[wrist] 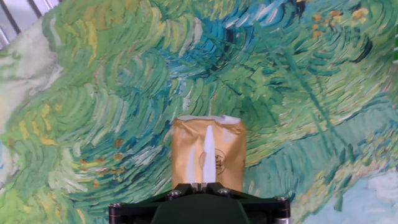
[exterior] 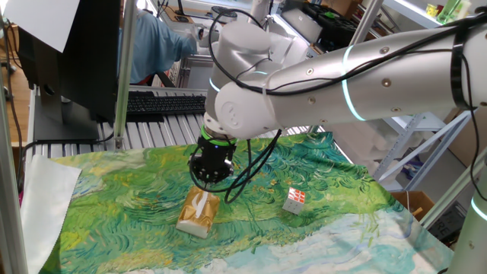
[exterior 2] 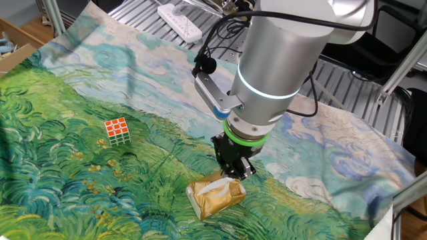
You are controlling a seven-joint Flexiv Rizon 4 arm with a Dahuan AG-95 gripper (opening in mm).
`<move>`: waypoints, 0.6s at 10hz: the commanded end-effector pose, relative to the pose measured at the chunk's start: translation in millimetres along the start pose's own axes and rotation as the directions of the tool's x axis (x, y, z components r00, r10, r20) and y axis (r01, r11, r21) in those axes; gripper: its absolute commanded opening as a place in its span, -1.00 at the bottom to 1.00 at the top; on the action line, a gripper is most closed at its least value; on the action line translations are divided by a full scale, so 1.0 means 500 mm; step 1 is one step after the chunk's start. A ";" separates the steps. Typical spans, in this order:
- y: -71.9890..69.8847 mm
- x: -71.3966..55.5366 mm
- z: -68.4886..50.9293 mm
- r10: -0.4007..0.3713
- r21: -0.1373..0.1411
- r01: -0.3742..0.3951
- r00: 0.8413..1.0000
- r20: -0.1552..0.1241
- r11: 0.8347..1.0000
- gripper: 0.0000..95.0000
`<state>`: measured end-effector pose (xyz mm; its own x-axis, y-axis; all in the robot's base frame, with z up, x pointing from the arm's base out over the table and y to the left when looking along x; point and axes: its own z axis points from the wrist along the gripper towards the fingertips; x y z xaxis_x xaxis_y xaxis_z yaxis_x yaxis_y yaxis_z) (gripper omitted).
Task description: Pull out a napkin
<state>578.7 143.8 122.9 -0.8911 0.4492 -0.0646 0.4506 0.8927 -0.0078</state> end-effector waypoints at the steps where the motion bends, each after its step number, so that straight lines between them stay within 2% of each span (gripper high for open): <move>1: -0.003 0.000 0.001 0.003 -0.004 -0.003 1.000 0.000 1.000 -1.00; 6: -0.011 -0.002 0.012 -0.003 -0.009 0.003 1.000 0.002 1.000 -1.00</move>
<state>576.9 138.3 115.6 -0.8920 0.4471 -0.0666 0.4479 0.8941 0.0031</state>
